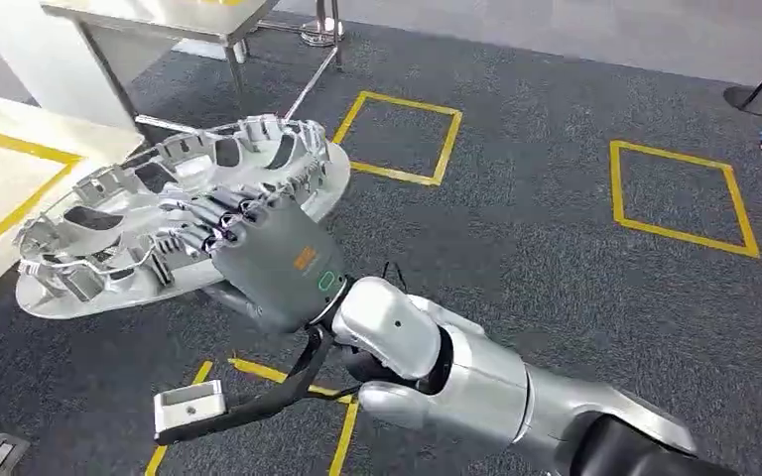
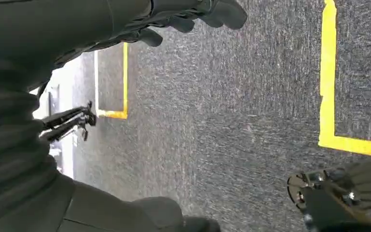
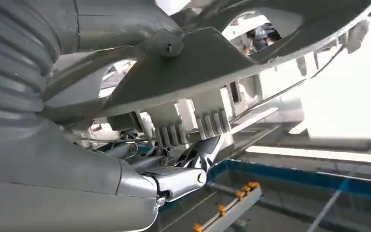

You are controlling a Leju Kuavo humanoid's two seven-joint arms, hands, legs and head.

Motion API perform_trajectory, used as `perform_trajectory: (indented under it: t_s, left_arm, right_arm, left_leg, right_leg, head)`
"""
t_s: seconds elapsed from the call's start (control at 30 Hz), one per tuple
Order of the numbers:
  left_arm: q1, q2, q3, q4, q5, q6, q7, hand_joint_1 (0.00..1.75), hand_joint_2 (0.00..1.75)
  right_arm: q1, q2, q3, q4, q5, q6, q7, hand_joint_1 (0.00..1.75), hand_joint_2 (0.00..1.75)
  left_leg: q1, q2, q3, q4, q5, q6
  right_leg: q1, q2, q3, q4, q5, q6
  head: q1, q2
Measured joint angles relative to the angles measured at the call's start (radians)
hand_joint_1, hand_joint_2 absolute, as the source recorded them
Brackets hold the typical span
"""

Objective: Take the parts from the cabinet and place them on the table.

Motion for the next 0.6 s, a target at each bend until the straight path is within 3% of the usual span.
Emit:
perform_trajectory:
  t_s: [0.07, 0.1, 0.13, 0.17, 0.23, 0.27, 0.3, 0.33, 0.37, 0.4, 0.43, 0.5, 0.57, 0.6]
  left_arm:
    - [0.001, 0.001, 0.0, 0.0, -0.001, 0.0, 0.003, 0.0, 1.75]
    - [0.001, 0.001, 0.0, 0.0, -0.001, 0.0, 0.005, 0.0, 1.75]
    - [-0.001, 0.002, 0.0, 0.0, -0.001, 0.0, 0.005, 0.0, 1.75]
    - [-0.005, 0.002, 0.0, 0.0, -0.002, 0.0, 0.005, 0.0, 1.75]
    - [-0.008, 0.0, 0.0, 0.0, -0.005, -0.001, 0.006, 0.0, 1.75]
    - [-0.007, 0.001, 0.0, 0.0, -0.01, -0.002, 0.007, 0.0, 1.75]
    - [-0.007, 0.001, 0.0, 0.0, -0.011, -0.002, 0.008, 0.0, 1.75]
    - [-0.007, 0.002, 0.0, 0.0, -0.012, -0.002, 0.01, 0.0, 1.75]
    - [-0.008, 0.002, 0.0, 0.0, -0.013, -0.003, 0.01, 0.0, 1.75]
    - [-0.009, 0.0, 0.0, 0.0, -0.014, -0.003, 0.01, 0.0, 1.75]
    - [-0.009, -0.003, 0.0, 0.0, -0.015, -0.003, 0.01, 0.0, 1.75]
    - [-0.009, -0.003, 0.0, 0.0, -0.016, -0.004, 0.009, 0.0, 1.75]
    - [-0.006, -0.004, 0.0, 0.001, -0.016, -0.004, 0.008, 0.0, 1.75]
    - [-0.006, 0.001, 0.0, 0.001, -0.016, -0.004, 0.009, 0.0, 1.75]
  right_arm:
    - [0.0, 0.0, 0.0, 0.0, 0.0, 0.0, 0.0, 1.75, 1.75]
    - [0.0, 0.0, 0.0, 0.0, 0.0, 0.0, 0.0, 1.75, 1.75]
    - [0.0, 0.0, 0.0, 0.0, -0.001, 0.0, -0.001, 1.75, 1.75]
    - [0.0, -0.001, 0.0, 0.0, -0.001, 0.0, -0.001, 1.75, 1.75]
    - [0.001, -0.004, 0.0, 0.004, 0.0, 0.0, 0.0, 1.75, 1.75]
    - [0.001, -0.005, 0.0, 0.005, 0.0, 0.0, 0.0, 1.75, 1.75]
    - [0.002, -0.006, 0.0, 0.006, -0.001, 0.0, 0.0, 1.75, 1.75]
    - [0.001, -0.007, 0.0, 0.006, -0.002, 0.0, 0.001, 1.75, 1.75]
    - [0.001, -0.007, 0.0, 0.006, -0.002, 0.0, 0.0, 1.75, 1.75]
    - [0.0, -0.007, 0.0, 0.006, -0.002, 0.0, 0.0, 1.75, 1.75]
    - [-0.001, -0.007, 0.0, 0.006, -0.002, 0.0, 0.0, 1.75, 1.75]
    - [-0.004, -0.007, 0.0, 0.006, -0.002, 0.0, 0.0, 1.75, 1.75]
    - [-0.004, -0.006, 0.0, 0.006, -0.002, 0.0, -0.001, 1.75, 1.75]
    - [-0.005, -0.004, 0.0, 0.006, -0.002, 0.0, 0.001, 1.75, 1.75]
  left_leg:
    - [-0.001, -0.023, -0.003, 0.0, 0.002, 0.014]
    - [0.003, -0.036, -0.002, -0.002, 0.005, 0.02]
    - [0.004, -0.047, -0.004, -0.002, 0.007, 0.025]
    - [0.005, -0.058, -0.006, -0.002, 0.009, 0.029]
    - [0.003, -0.086, -0.01, -0.002, 0.011, 0.032]
    - [0.001, -0.101, -0.011, -0.002, 0.012, 0.033]
    - [0.0, -0.117, -0.011, -0.002, 0.012, 0.033]
    - [-0.001, -0.132, -0.011, -0.001, 0.013, 0.032]
    - [-0.001, -0.149, -0.011, -0.001, 0.015, 0.03]
    - [0.0, -0.162, -0.011, -0.001, 0.017, 0.027]
    - [0.002, -0.172, -0.013, -0.002, 0.02, 0.023]
    - [0.005, -0.193, -0.021, -0.003, 0.026, 0.01]
    - [0.008, -0.216, -0.024, -0.016, 0.034, -0.005]
    - [0.005, -0.197, -0.029, -0.01, 0.031, -0.005]
  right_leg:
    - [-0.004, -0.021, 0.003, 0.001, -0.005, 0.008]
    - [-0.01, -0.001, 0.003, 0.01, -0.016, 0.017]
    - [-0.016, 0.056, -0.011, 0.049, -0.046, 0.022]
    - [-0.018, 0.089, -0.044, 0.121, -0.085, 0.025]
    - [-0.018, 0.114, -0.126, 0.284, -0.15, 0.027]
    - [-0.017, 0.117, -0.153, 0.328, -0.151, 0.025]
    - [-0.016, 0.118, -0.149, 0.312, -0.128, 0.02]
    - [-0.015, 0.122, -0.126, 0.254, -0.089, 0.013]
    - [-0.013, 0.135, -0.084, 0.161, -0.038, 0.004]
    - [-0.01, 0.17, -0.039, 0.067, 0.005, -0.006]
    - [-0.012, 0.216, -0.015, 0.011, 0.002, -0.012]
    - [-0.005, 0.189, -0.015, 0.008, 0.009, -0.007]
    - [-0.003, 0.169, -0.012, 0.001, 0.013, -0.013]
    - [-0.015, 0.149, -0.006, -0.017, 0.024, -0.018]
  head:
    - [-0.001, 0.0]
    - [0.0, 0.0]
    - [0.0, 0.0]
    - [0.002, 0.0]
    - [0.003, 0.0]
    - [0.003, 0.0]
    - [0.003, 0.0]
    - [0.004, 0.0]
    - [0.003, 0.0]
    - [0.003, 0.0]
    - [0.003, 0.0]
    - [0.006, 0.0]
    - [0.007, 0.0]
    - [0.006, 0.0]
